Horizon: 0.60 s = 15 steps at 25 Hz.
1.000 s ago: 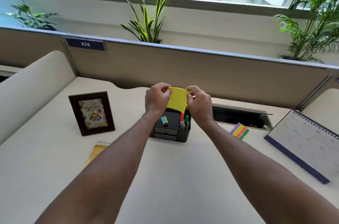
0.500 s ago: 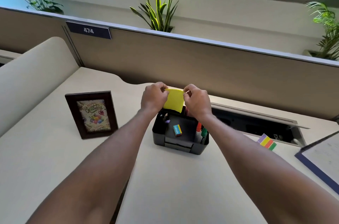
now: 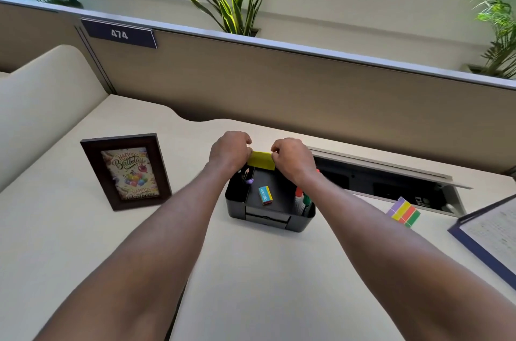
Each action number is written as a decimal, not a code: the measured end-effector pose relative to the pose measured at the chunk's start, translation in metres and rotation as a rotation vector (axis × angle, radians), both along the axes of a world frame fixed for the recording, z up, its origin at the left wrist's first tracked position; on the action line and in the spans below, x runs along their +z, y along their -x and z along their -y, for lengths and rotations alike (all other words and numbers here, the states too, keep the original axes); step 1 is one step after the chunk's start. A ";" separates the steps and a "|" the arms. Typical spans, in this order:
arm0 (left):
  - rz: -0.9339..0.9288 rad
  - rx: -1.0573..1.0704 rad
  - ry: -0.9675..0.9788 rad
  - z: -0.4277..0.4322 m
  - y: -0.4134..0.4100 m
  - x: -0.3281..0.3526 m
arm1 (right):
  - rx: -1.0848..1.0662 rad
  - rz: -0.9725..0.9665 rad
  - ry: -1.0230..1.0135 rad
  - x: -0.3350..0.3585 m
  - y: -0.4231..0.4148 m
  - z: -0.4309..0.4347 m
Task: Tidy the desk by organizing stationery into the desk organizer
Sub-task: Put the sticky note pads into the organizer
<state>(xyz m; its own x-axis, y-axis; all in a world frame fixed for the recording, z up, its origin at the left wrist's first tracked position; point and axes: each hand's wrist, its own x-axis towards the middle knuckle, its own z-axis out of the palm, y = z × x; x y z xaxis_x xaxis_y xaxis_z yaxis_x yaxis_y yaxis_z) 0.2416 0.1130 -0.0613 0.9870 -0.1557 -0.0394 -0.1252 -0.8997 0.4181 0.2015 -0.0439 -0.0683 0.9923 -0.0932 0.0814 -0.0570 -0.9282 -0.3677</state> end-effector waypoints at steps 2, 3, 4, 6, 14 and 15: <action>0.047 -0.055 -0.015 0.004 0.001 0.002 | -0.010 0.022 0.000 0.001 -0.001 0.001; 0.087 -0.083 -0.007 0.008 0.003 0.006 | -0.023 0.042 -0.009 0.003 0.001 0.002; 0.135 -0.109 0.014 0.014 0.006 0.010 | -0.040 0.071 -0.018 0.005 0.004 0.004; 0.248 -0.168 0.075 0.030 0.018 0.023 | -0.089 0.144 -0.041 0.013 0.013 0.014; 0.339 -0.430 0.215 0.131 0.112 0.040 | -0.283 0.159 -0.060 0.018 0.096 0.095; 0.338 -0.457 0.210 0.141 0.122 0.036 | -0.298 0.148 -0.054 0.015 0.110 0.104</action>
<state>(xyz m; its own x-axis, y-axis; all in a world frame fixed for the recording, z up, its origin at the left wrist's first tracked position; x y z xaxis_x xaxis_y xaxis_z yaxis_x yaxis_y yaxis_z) 0.1194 -0.0281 -0.0250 0.7708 -0.5371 0.3426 -0.6365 -0.6258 0.4508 0.0918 -0.1483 -0.0537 0.8984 -0.3857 0.2099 -0.2654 -0.8578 -0.4401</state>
